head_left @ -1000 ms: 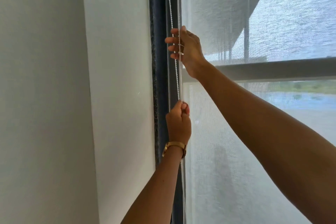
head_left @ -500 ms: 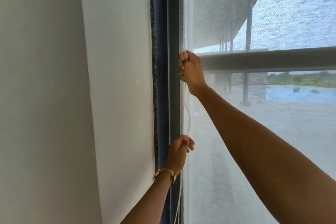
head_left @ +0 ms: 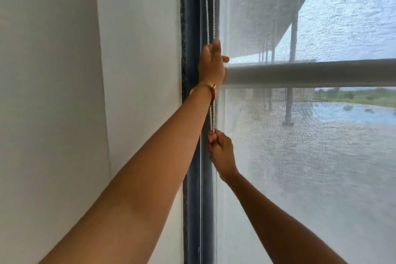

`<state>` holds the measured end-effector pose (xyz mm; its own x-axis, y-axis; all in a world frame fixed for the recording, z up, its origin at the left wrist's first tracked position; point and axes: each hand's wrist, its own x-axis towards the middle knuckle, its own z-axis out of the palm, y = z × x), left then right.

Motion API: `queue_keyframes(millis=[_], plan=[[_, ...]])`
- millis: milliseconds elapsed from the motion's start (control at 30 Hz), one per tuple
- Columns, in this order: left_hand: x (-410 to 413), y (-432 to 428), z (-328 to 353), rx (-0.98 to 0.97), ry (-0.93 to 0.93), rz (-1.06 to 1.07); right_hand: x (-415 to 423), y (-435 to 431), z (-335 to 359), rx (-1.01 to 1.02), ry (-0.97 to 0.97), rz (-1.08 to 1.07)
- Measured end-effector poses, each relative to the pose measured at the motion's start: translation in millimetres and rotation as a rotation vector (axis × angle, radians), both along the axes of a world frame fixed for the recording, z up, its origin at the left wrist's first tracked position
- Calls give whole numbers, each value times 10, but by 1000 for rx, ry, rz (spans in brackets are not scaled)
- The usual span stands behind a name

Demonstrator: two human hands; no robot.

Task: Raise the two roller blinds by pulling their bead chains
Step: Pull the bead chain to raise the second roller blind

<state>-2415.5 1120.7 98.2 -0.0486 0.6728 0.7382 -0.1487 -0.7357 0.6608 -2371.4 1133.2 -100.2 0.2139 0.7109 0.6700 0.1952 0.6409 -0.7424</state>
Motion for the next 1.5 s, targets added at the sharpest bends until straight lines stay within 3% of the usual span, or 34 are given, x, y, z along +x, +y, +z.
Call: queue_keyframes(millis=[200,367,600,767,967,1100,1300,1400,1500], plan=[[-78,147,-49,111,-43,315,-94,-58,-366,18,5,92],[-115,84,-447,139,11,327,-31,-155,-343,-86,69,267],[-71,56,-1300,60,54,237,99,-107,860,-22,98,197],[-35,80,-1694,3,68,245,53,-110,1650,19,91,266],[17,87,-2241,-57,111,234,-84,-117,2202,40,180,246],[-6,75,-2559,-107,138,219,-150,-21,2029,194,76,-64],[73,19,-2841,-176,250,62,-83,40,1617,294,153,39],[70,68,-2703,-307,84,-62,-48,41,1457,266,191,139],[8,170,-2343,-317,-76,-104,27,123,1223,230,160,92]])
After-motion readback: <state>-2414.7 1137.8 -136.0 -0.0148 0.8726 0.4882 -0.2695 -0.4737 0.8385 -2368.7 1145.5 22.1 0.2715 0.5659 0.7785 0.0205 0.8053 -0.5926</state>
